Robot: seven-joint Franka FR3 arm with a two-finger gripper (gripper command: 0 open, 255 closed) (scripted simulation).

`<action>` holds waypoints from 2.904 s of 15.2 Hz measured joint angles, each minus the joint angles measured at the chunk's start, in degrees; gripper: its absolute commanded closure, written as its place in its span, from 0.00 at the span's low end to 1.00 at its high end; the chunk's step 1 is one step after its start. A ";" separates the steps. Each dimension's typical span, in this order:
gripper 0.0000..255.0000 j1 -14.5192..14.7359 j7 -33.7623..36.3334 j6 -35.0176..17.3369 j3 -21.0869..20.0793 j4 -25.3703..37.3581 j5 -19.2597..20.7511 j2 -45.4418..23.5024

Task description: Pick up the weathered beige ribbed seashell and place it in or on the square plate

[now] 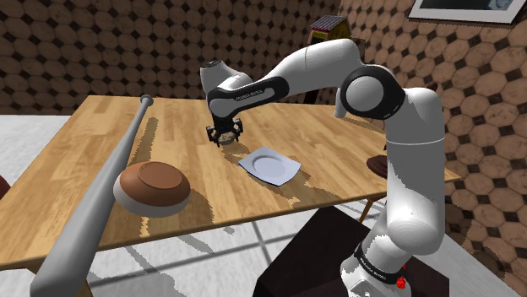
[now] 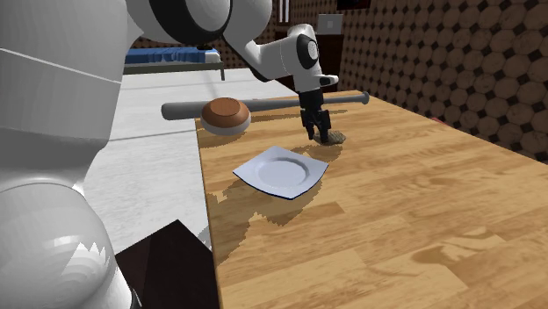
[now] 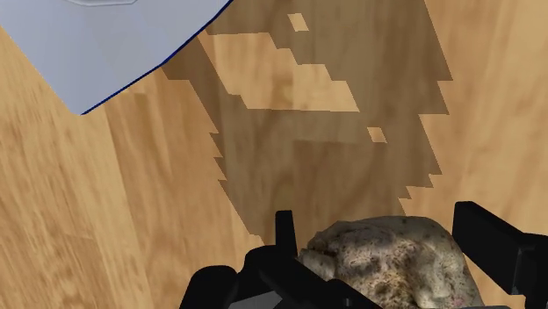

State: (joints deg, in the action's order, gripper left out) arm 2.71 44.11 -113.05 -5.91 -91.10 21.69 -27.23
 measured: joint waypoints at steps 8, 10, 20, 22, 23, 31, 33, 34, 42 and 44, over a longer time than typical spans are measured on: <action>1.00 0.02 -0.56 1.71 -0.12 0.90 -0.32 0.84; 1.00 -0.02 -1.00 2.81 -0.16 1.60 -0.51 1.30; 1.00 0.13 -3.14 9.29 -0.40 6.56 -1.37 3.17; 1.00 0.22 -3.45 10.55 -0.46 7.42 -1.51 3.59; 1.00 0.20 -3.79 11.28 -0.44 8.36 -1.56 3.46; 1.00 -0.66 -2.21 6.07 -1.04 -12.39 -2.69 18.88; 0.00 -0.57 -1.91 5.72 -1.20 -14.89 -2.91 20.98; 0.00 -0.58 -1.91 5.72 -1.20 -14.87 -2.90 20.95; 0.00 2.45 21.06 17.10 1.10 12.24 -4.40 -0.37; 0.00 2.48 22.71 17.08 1.44 13.24 -4.61 -1.70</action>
State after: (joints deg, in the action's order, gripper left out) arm 5.20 66.82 -95.96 -4.47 -77.87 17.09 -28.93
